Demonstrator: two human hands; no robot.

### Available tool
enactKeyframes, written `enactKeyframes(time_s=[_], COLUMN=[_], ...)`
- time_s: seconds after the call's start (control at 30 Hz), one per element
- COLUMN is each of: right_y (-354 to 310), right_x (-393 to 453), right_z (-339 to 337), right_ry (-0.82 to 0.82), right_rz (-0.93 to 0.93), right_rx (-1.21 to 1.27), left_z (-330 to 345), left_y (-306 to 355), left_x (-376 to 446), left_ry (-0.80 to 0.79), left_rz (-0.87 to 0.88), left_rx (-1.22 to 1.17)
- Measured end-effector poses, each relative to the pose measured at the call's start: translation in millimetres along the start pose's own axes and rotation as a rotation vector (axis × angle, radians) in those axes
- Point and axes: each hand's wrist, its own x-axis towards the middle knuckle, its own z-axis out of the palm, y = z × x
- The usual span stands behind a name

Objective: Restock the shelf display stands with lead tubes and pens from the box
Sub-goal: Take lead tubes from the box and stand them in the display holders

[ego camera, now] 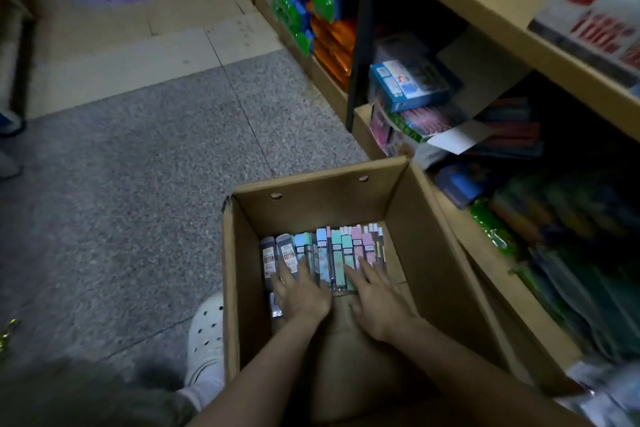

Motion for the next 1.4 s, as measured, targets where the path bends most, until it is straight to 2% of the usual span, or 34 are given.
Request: enactKeyframes(time_s=[0.17, 0.27, 0.33, 0.47, 0.6, 0.7, 0.8, 0.93, 1.0, 1.07, 1.2, 1.4], right_y=[-10, -14, -10, 2, 33, 31, 29, 25, 26, 23, 14, 13], right_x=[49, 67, 64, 39, 21, 2, -8, -1, 14, 28, 33, 7], right_z=[28, 47, 54, 45, 34, 18, 16, 19, 20, 22, 34, 43], right_ry=[0.016, 0.015, 0.014, 0.116, -0.011, -0.011, 0.132, 0.117, 0.001, -0.064, -0.103, -0.114], right_rz=[-0.088, -0.113, -0.126, -0.143, -0.068, -0.057, -0.079, -0.053, -0.073, -0.053, -0.03, -0.065], right_rx=[-0.19, -0.247, -0.246, -0.353, -0.426, -0.41, -0.452, -0.313, -0.236, -0.243, -0.273, -0.261], left_z=[7, 15, 25, 45, 58, 66, 68, 56, 46, 37, 40, 60], left_y=[-7, -19, -25, -26, -23, -17, -13, -9, -9, -10, -19, -30], left_x=[36, 44, 41, 19, 1, -6, -11, -8, 6, 23, 30, 3], left_ry=[0.077, 0.042, 0.035, 0.093, 0.08, 0.018, -0.001, 0.132, 0.165, 0.11, -0.031, -0.003], left_rz=[0.024, 0.009, 0.024, 0.103, 0.2, 0.267, 0.291, 0.299, 0.29, 0.255, 0.256, 0.28], left_rx=[0.081, 0.136, 0.197, 0.298, 0.365, 0.368, 0.298, 0.18, 0.183, 0.211, 0.274, 0.287])
